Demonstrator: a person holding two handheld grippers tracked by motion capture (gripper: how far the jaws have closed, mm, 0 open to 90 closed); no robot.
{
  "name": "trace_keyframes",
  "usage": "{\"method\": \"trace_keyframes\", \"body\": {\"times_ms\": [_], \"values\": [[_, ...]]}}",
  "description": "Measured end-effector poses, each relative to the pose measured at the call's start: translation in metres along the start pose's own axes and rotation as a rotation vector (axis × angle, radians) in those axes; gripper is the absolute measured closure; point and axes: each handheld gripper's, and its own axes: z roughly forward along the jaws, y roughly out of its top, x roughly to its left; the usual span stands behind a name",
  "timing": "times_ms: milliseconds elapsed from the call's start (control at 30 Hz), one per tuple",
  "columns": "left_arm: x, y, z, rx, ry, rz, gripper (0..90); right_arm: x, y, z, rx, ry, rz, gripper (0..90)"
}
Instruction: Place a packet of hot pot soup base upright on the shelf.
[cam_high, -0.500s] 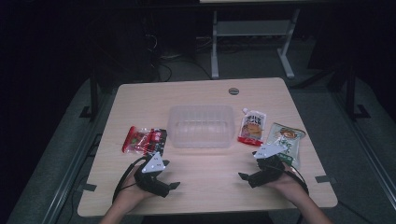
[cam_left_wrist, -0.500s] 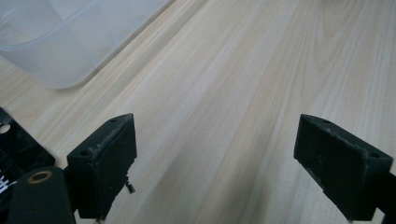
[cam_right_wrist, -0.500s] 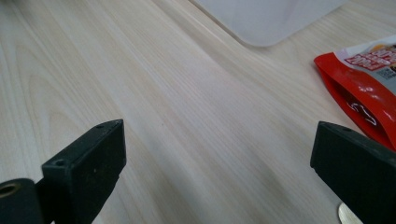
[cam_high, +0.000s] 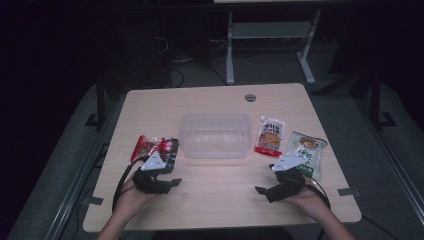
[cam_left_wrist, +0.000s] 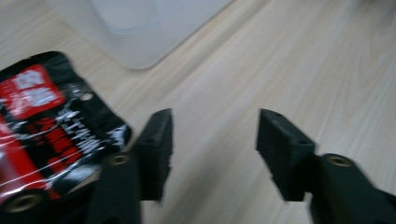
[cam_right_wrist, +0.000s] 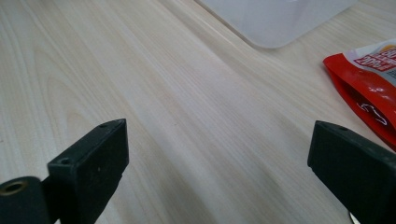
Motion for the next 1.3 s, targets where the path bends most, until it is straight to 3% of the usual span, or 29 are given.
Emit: {"method": "trace_keyframes", "body": {"times_ms": [33,167,200,267,433,633,667,1067,1167,1300], "values": [[0.006,0.001,-0.003,0.001,0.004,-0.027,52.4,0.001,0.0,0.0,0.002,0.0,0.0,5.5],[0.017,0.002,-0.006,0.023,0.015,-0.037,69.4,0.003,0.002,0.001,0.005,0.002,-0.006,5.7],[0.018,0.003,-0.007,0.027,0.017,-0.042,69.4,0.003,0.002,0.001,0.005,0.002,-0.006,5.7],[0.023,0.004,-0.01,0.033,0.034,-0.053,79.4,0.003,0.003,0.001,0.008,0.006,-0.007,5.7],[0.044,0.011,-0.016,0.036,0.099,-0.101,89.4,0.005,0.003,0.004,0.015,0.013,-0.021,5.7],[0.064,0.019,-0.017,0.019,0.164,-0.14,89.5,0.005,0.002,0.003,0.026,0.01,-0.016,5.8],[0.072,0.022,-0.017,0.018,0.189,-0.134,89.5,0.004,0.003,0.002,0.022,0.008,-0.01,5.8],[0.118,0.035,-0.004,-0.01,0.259,-0.196,89.6,0.004,0.004,0.005,0.025,0.006,-0.011,5.8],[0.123,0.036,0.001,0.028,0.283,-0.179,89.6,0.004,0.004,0.005,0.025,0.005,-0.005,5.8],[0.133,0.036,0.014,0.059,0.301,-0.188,89.6,0.003,0.002,0.005,0.028,0.004,-0.001,6.0]]}}
